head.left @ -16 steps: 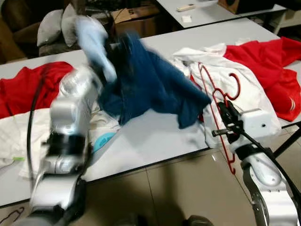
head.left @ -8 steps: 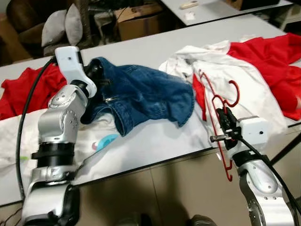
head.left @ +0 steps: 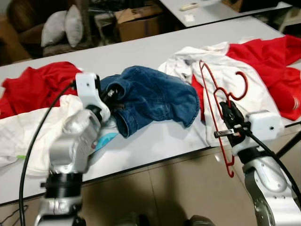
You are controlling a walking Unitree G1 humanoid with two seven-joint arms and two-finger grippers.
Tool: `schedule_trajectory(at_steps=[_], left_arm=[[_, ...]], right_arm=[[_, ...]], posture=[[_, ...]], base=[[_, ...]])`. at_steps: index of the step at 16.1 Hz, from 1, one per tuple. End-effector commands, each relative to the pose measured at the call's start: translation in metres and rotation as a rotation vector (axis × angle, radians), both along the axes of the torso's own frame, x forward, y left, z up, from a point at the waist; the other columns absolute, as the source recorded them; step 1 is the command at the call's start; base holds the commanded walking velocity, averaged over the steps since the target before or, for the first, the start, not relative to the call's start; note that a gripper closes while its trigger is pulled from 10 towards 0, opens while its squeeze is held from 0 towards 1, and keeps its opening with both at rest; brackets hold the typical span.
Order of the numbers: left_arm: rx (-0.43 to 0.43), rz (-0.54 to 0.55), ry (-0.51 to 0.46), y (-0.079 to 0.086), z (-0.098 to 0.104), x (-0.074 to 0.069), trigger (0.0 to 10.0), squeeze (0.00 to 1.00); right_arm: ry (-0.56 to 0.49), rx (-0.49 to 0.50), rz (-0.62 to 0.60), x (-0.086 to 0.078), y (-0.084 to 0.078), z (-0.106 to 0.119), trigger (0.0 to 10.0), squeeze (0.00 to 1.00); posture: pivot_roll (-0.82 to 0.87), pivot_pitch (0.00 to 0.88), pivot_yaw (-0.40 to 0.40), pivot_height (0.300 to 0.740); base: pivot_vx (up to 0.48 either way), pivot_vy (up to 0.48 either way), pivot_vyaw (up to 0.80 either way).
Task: Hang hanger
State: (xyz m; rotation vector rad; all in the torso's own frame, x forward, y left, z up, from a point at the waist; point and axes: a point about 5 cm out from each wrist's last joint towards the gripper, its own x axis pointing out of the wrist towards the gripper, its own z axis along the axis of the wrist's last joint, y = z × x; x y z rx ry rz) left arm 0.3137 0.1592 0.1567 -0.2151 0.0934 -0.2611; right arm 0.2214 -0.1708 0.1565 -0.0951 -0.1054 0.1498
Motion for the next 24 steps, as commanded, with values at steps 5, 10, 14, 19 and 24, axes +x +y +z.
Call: schedule_trajectory(at_steps=[5, 10, 14, 19, 24], left_arm=[[-0.035, -0.115, -0.052, -0.026, 0.007, 0.002, 10.0, 0.0], [-0.067, -0.171, -0.167, -0.041, 0.042, 0.013, 10.0, 0.0], [-0.1, -0.189, -0.228, -0.048, 0.063, 0.013, 10.0, 0.0], [-0.099, -0.223, -0.214, -0.053, 0.056, 0.011, 10.0, 0.0], [-0.077, -0.243, -0.206, -0.052, 0.053, 0.008, 10.0, 0.0]], right_arm=[[0.01, -0.026, -0.013, 0.002, -0.007, 0.013, 10.0, 0.0], [0.021, -0.01, -0.016, 0.003, 0.002, 0.012, 10.0, 0.0], [-0.008, -0.011, -0.007, 0.008, -0.001, 0.022, 10.0, 0.0], [-0.012, -0.023, -0.026, 0.002, -0.008, 0.028, 10.0, 0.0], [0.005, -0.022, -0.043, -0.003, -0.011, 0.026, 10.0, 0.0]], posture=[[-0.23, 0.0, 0.127, 0.74], [-0.23, 0.0, 0.135, 0.74], [-0.22, 0.0, 0.117, 0.74], [-0.24, 0.0, 0.123, 0.74], [-0.24, 0.0, 0.117, 0.74]], base=[[0.0, 0.0, 0.0], [-0.236, 0.0, 0.0], [-0.298, 0.0, 0.0], [-0.278, 0.0, 0.0], [-0.256, 0.0, 0.0]])
